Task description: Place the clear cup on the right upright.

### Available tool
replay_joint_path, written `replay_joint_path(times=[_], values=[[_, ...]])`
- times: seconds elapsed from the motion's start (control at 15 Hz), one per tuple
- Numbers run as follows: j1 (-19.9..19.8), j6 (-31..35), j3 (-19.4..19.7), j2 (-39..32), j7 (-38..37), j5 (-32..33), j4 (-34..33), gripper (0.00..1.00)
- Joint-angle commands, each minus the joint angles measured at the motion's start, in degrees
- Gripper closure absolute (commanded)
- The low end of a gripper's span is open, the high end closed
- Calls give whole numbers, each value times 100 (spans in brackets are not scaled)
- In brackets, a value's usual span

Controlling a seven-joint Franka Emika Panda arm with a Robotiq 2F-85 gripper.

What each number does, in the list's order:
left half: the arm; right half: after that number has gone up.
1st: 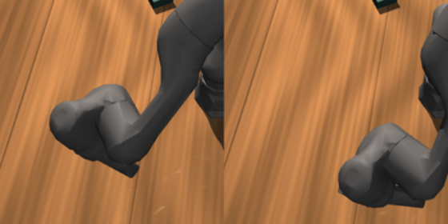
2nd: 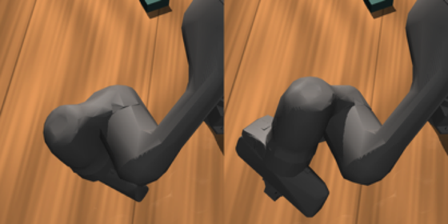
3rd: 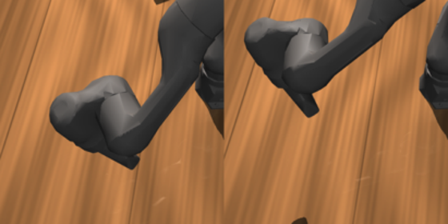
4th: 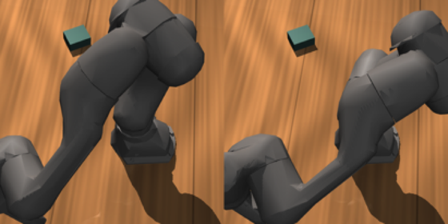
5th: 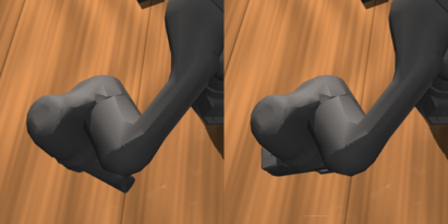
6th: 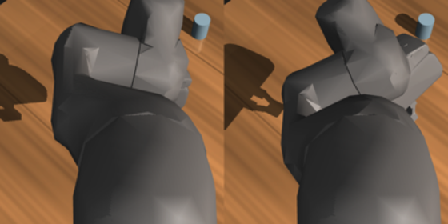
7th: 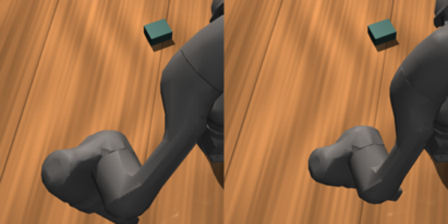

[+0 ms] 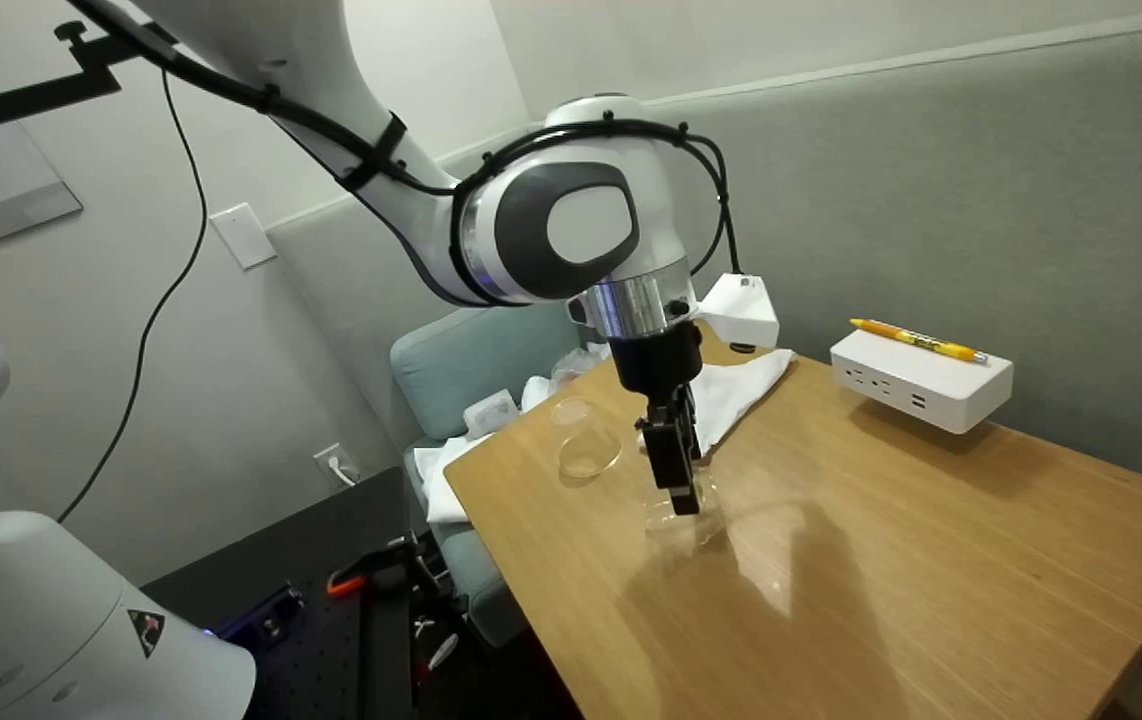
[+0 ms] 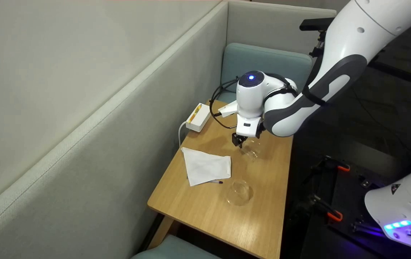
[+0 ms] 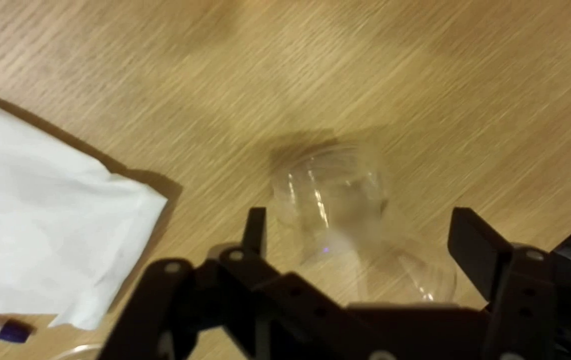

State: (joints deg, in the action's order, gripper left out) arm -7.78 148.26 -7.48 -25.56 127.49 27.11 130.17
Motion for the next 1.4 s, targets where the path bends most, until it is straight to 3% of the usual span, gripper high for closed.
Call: replay_joint_path(times=[0.0, 0.33, 0.67, 1.07, 1.33], values=[[310, -245, 227, -42, 75, -105, -199, 0], [528, -251, 387, 25, -10, 14, -167, 0], [619, 327, 462, 645, -417, 52, 412, 0], [704, 414, 546, 1676, -1964, -162, 1018, 0], [863, 535, 679, 2262, -3636, 386, 1455, 0]])
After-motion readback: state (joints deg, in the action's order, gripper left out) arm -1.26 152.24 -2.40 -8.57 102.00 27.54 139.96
